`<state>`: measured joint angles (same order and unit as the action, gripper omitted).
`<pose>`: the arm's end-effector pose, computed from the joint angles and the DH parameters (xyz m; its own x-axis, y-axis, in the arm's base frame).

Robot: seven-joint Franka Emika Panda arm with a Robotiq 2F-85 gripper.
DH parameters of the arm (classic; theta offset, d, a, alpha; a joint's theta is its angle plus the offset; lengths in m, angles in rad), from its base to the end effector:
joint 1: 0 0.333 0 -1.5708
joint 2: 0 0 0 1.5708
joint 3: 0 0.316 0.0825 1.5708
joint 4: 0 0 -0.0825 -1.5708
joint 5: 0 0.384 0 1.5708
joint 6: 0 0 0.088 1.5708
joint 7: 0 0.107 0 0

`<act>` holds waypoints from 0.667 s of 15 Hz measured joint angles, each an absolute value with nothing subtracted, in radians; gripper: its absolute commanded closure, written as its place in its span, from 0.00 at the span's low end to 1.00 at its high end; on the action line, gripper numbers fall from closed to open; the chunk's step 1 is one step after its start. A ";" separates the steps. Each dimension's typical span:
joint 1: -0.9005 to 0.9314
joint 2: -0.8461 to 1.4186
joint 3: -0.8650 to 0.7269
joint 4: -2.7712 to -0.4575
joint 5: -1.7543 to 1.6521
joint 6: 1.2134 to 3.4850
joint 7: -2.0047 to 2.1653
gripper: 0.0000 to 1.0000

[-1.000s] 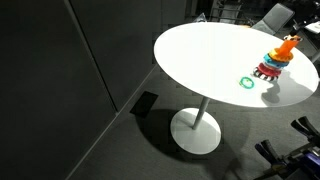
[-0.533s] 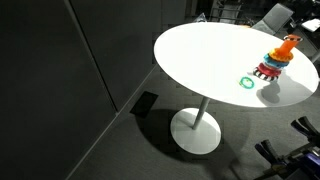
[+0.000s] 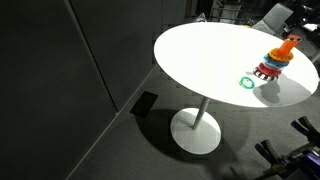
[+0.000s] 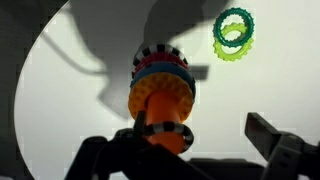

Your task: Put the striped ring around the orange rod

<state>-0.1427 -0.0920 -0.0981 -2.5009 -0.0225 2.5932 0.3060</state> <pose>0.4638 -0.1133 0.3357 0.8475 -0.5006 0.1762 -0.5004 -0.8644 -0.0493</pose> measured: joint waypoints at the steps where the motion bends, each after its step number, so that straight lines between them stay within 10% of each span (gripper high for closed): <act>1: -0.143 -0.087 -0.098 -2.500 -0.023 2.593 0.306 0.00; 10: -0.143 -0.062 -0.098 -2.491 -0.023 2.595 0.306 0.00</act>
